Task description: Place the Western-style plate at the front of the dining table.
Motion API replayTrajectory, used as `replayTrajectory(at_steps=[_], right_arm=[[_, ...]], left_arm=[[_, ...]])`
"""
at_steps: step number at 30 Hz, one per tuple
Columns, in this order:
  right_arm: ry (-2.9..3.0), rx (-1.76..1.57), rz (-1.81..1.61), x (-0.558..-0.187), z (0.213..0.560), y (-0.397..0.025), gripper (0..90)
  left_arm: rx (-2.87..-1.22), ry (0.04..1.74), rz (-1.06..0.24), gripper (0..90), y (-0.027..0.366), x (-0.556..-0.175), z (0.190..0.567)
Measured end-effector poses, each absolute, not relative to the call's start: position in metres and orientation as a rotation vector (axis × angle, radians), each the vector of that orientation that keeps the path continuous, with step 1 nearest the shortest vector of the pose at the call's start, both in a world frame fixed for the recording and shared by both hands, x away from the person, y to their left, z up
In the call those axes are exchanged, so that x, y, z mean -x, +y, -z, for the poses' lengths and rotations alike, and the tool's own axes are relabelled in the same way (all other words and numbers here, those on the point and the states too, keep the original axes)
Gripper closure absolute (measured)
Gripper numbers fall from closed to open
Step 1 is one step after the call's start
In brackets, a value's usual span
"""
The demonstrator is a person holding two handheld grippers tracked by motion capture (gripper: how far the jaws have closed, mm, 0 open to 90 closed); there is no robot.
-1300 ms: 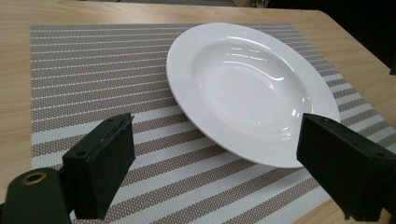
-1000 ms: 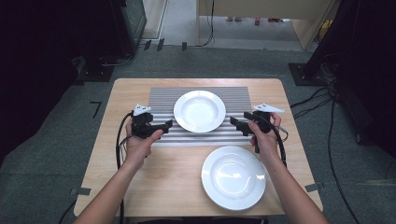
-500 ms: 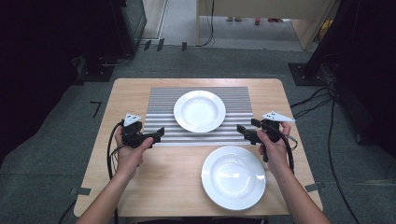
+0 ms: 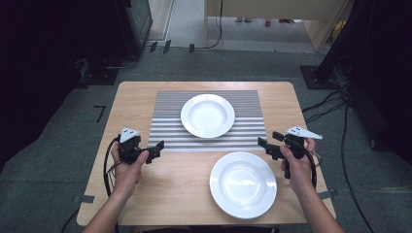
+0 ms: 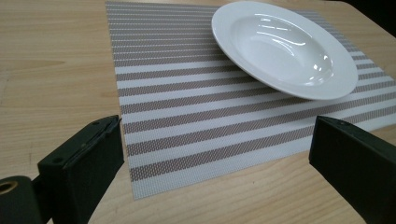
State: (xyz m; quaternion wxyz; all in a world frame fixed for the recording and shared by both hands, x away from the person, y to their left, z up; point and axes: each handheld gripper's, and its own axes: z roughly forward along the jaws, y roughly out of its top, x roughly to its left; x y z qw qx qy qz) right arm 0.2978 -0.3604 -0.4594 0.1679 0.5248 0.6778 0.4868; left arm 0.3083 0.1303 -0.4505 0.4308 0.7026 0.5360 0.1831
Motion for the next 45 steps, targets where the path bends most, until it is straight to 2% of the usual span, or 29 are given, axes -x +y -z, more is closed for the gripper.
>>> replayTrajectory(at_steps=[22, 26, 45], right_arm=[[1.883, -1.568, -1.327, -0.247, 0.485, -0.404, 24.1], [1.886, -1.582, -1.312, -0.237, 0.49, -0.41, 24.1], [1.855, -1.674, -1.214, -0.199, 0.511, -0.446, 24.1]], left_arm=[[-1.728, 1.43, -0.424, 3.3, 0.17, -0.267, 0.48], [-1.749, 1.451, -0.473, 3.3, 0.179, -0.259, 0.487], [-1.751, 1.553, -0.526, 3.4, 0.223, -0.23, 0.508]])
